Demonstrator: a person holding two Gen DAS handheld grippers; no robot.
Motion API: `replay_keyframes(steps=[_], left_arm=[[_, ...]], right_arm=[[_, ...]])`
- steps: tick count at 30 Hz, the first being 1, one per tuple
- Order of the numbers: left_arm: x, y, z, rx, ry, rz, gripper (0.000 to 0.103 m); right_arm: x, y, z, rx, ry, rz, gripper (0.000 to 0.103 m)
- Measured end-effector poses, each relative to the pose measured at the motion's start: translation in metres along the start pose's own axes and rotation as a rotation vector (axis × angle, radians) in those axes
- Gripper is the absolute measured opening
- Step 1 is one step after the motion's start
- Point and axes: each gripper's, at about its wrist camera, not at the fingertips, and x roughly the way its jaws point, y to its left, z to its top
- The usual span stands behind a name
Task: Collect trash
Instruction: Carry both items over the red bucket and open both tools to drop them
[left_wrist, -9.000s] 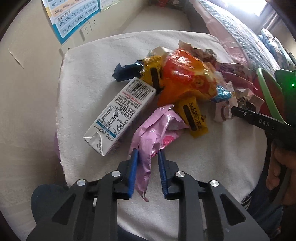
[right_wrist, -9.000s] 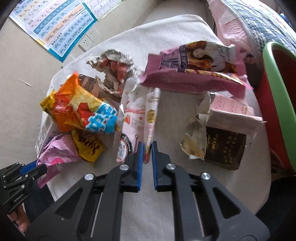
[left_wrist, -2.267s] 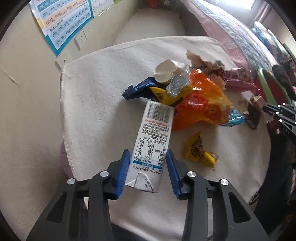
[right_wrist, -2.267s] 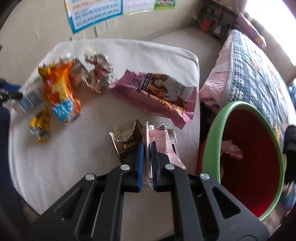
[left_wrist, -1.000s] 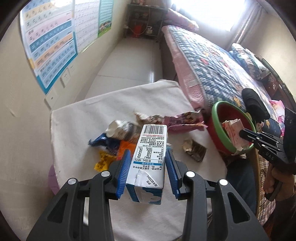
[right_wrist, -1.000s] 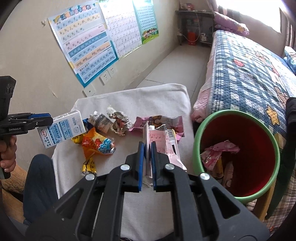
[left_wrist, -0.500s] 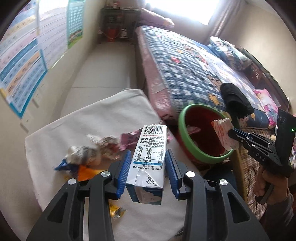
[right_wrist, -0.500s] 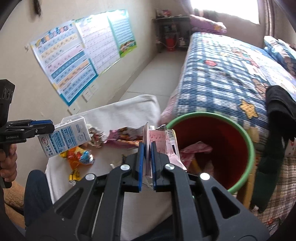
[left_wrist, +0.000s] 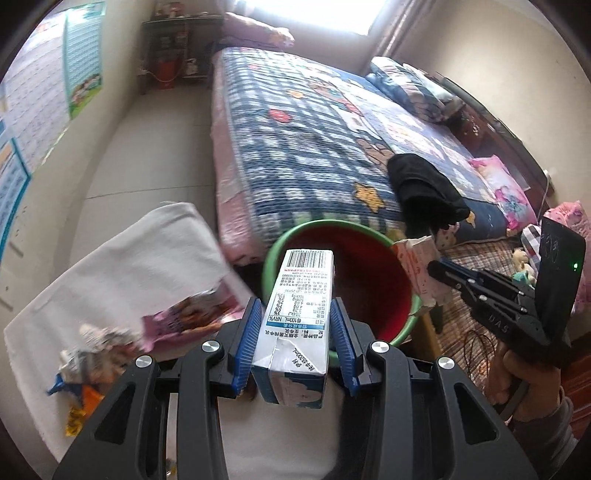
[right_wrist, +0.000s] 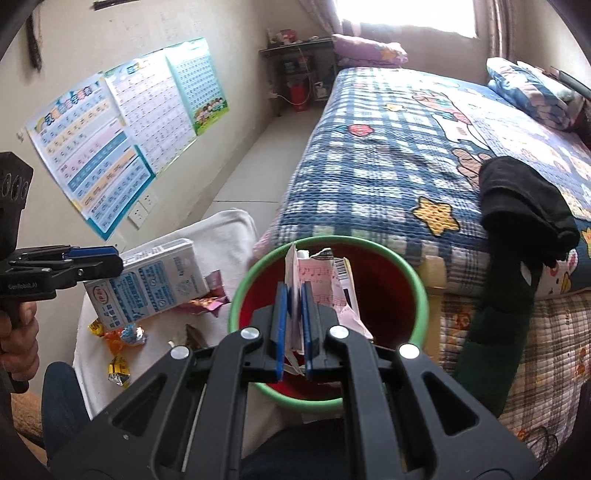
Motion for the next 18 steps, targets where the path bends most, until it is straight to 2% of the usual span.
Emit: replay_keyframes(steps=[5,12,14,15,16,17,18], left_arm=[[0.019,-0.027,0.018,0.035,0.008,-0.018,0.036],[0.039,-0.046,0.032,0.062,0.026,-0.022,0.036],[0.046,-0.049,0.035,0.07,0.031,-0.016,0.037],[0.047,-0.05,0.036,0.071,0.03,-0.014,0.043],[0.048,-0.05,0.036,0.071,0.029,-0.013,0.051],[0.047,-0.049,0.036,0.067,0.021,-0.01,0.068],[0.046,-0.047,0.035,0.063,0.007,-0.009,0.076]], right_arm=[[0.003,-0.013,0.002,0.008,0.007,-0.018,0.008],[0.013,-0.021,0.002,0.004,0.028,-0.027,0.008],[0.017,-0.021,0.003,-0.015,0.037,-0.057,0.011],[0.019,-0.021,0.003,-0.017,0.038,-0.072,0.015],[0.02,-0.023,0.003,-0.013,0.037,-0.078,0.028],[0.021,-0.025,0.003,-0.005,0.034,-0.081,0.04],[0.022,-0.026,0.002,0.001,0.032,-0.081,0.042]])
